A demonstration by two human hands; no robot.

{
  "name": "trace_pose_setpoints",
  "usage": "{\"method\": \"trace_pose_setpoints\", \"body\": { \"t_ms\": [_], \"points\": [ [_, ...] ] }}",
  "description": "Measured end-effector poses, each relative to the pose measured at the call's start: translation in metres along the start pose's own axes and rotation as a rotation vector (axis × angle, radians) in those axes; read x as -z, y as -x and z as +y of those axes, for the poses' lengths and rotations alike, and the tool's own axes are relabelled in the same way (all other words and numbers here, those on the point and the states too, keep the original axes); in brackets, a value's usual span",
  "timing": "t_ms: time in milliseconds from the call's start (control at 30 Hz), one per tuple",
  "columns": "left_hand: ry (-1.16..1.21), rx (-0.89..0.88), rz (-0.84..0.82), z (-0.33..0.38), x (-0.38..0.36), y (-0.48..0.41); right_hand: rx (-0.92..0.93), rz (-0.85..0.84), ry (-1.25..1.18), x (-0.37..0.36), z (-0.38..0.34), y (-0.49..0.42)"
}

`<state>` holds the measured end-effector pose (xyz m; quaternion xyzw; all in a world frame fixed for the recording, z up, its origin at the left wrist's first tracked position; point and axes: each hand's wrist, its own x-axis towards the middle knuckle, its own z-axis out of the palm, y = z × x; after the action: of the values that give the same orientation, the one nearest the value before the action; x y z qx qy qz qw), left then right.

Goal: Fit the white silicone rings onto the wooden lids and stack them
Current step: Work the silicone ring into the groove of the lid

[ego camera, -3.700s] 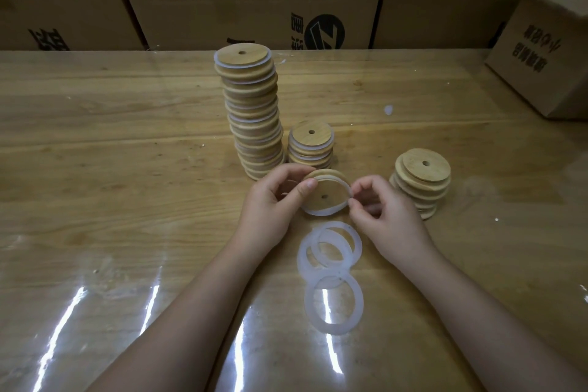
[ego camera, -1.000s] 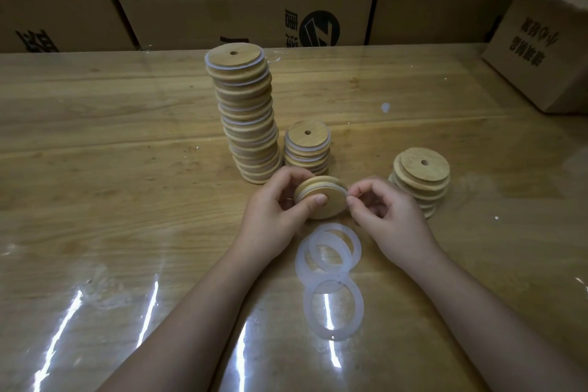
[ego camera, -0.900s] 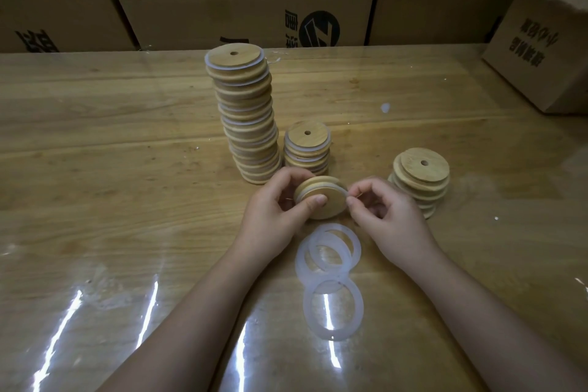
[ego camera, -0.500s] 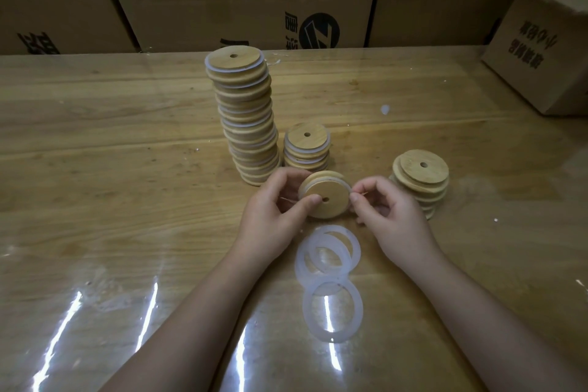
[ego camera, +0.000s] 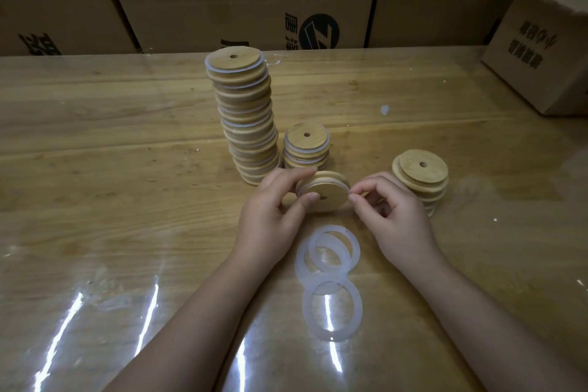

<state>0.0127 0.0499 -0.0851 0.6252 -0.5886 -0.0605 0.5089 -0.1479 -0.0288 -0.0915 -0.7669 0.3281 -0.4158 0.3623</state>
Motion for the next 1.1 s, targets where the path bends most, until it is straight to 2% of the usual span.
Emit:
{"method": "trace_pose_setpoints", "body": {
  "t_ms": [633,767,833,933,1000,1100],
  "points": [
    [-0.177,-0.115,-0.054,0.001,0.001,0.000,0.099,0.014,0.081,0.001,-0.002,0.001],
    [-0.218,-0.086,-0.072,0.000,-0.002,0.001,0.048,-0.015,0.061,-0.001,0.002,0.000],
    [-0.156,-0.058,-0.075,-0.001,-0.003,0.002,0.000,-0.028,0.040,-0.001,0.004,-0.001],
    [-0.003,0.128,-0.087,-0.004,-0.002,0.001,-0.065,-0.043,0.023,-0.002,0.009,-0.001],
    [-0.063,0.218,-0.174,-0.007,-0.002,0.000,-0.100,-0.039,0.037,-0.003,0.011,-0.002],
    [-0.144,0.166,-0.231,-0.009,-0.003,0.000,-0.118,-0.025,0.066,-0.003,0.012,-0.002]
  ]
}}
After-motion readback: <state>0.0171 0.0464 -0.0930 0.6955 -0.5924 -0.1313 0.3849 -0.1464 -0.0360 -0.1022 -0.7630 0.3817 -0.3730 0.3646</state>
